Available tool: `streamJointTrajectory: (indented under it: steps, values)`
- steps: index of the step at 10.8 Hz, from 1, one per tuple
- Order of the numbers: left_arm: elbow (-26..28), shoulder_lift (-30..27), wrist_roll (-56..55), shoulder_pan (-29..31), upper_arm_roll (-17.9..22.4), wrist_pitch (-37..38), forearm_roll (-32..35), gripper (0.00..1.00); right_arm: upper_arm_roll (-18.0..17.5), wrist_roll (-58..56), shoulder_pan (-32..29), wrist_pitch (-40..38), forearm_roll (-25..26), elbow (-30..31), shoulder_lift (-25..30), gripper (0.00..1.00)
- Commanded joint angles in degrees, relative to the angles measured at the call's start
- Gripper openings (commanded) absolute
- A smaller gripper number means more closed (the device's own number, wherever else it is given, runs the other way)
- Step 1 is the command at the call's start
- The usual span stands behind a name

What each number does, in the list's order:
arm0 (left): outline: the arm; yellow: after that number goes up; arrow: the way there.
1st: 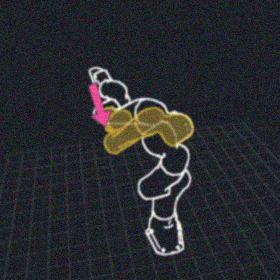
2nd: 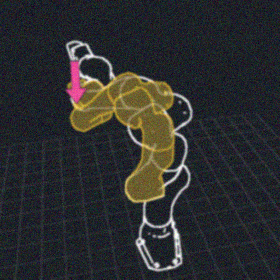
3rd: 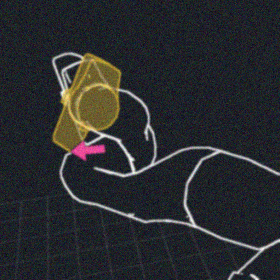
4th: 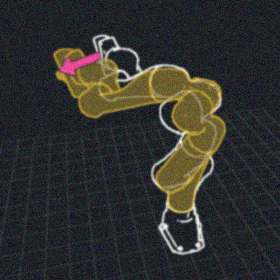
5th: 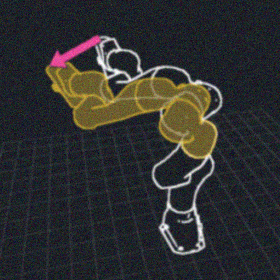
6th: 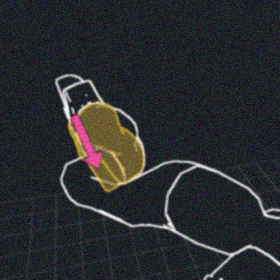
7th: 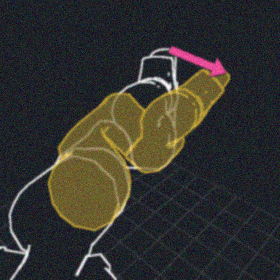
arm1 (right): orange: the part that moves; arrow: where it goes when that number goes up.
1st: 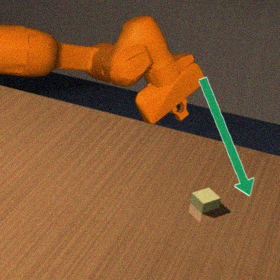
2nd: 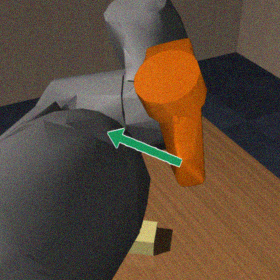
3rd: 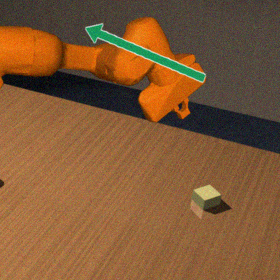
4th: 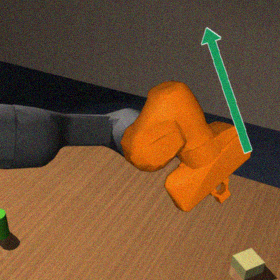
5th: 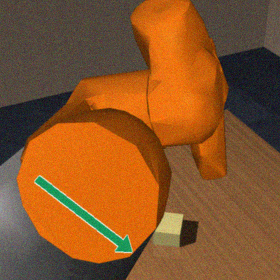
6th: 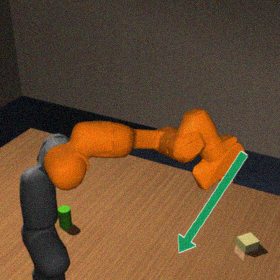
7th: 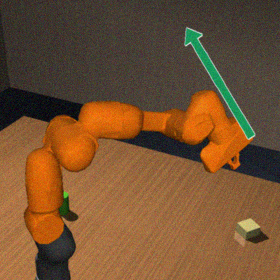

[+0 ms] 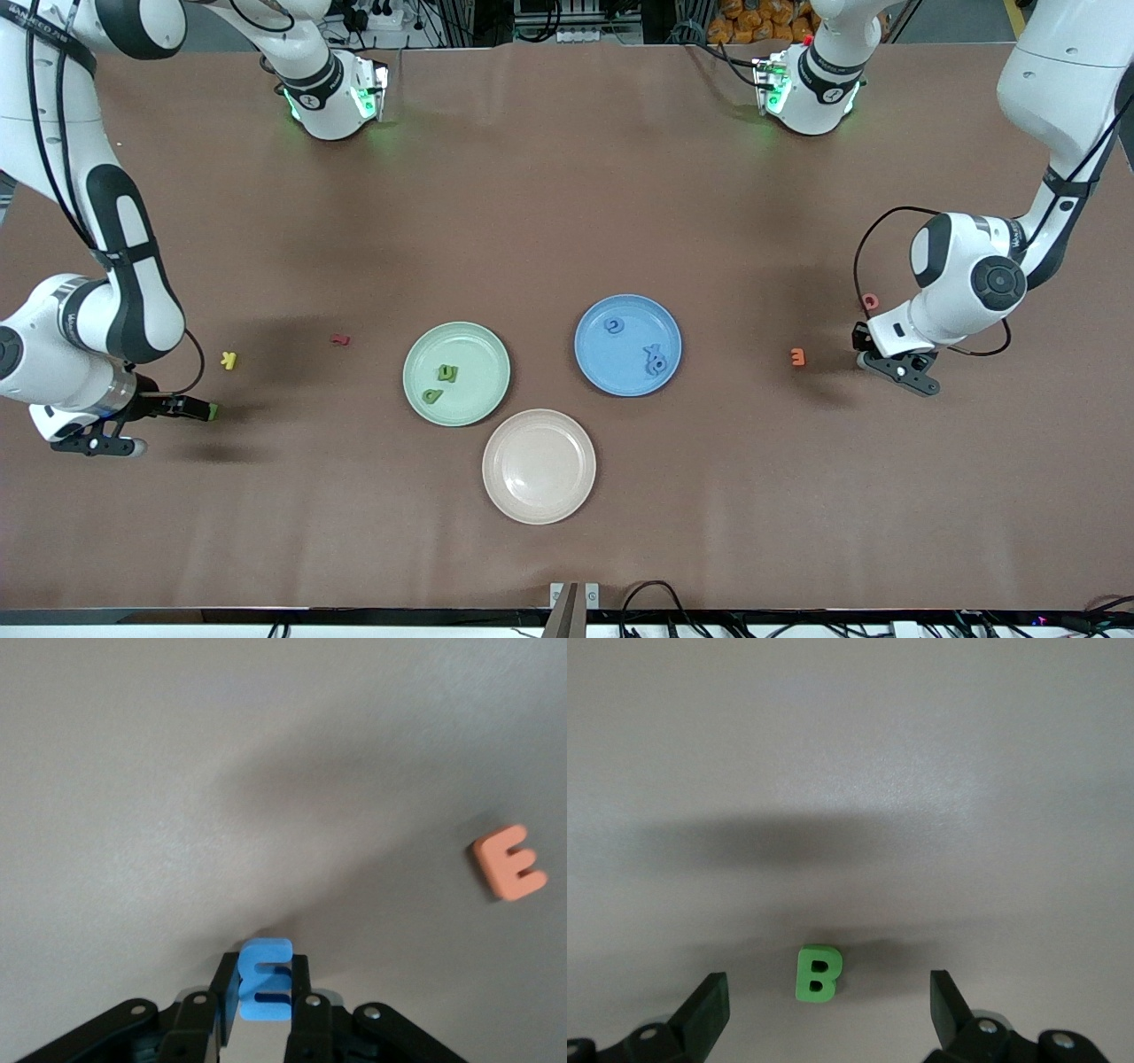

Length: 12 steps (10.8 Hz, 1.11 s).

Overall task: Sort letters by color into matching plates
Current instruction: 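Grasp the blue E with the left gripper while the right gripper grasps B, then carry the E to the blue plate while the right gripper lifts the B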

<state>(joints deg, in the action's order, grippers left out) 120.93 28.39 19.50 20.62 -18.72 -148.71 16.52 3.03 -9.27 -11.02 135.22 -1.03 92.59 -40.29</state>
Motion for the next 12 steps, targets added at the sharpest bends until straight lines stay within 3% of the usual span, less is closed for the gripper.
streamJointTrajectory:
  steps: [1,8,12]
  values:
    - [-1.48,-0.53,-6.81,-3.73,-0.09,1.14,-1.13,0.00,-1.36,0.39,-1.02,0.83,-0.20,-1.18,-1.72,1.00]
    - [-2.53,-2.63,-29.31,-14.19,-0.96,4.29,-0.96,0.00,-1.62,0.39,-1.20,5.05,-0.11,1.71,-2.43,1.00]
    - [-3.77,-3.69,-42.14,-19.81,-2.63,7.46,-0.96,0.00,-1.62,0.31,-1.11,5.14,-0.11,2.51,-2.43,0.78]
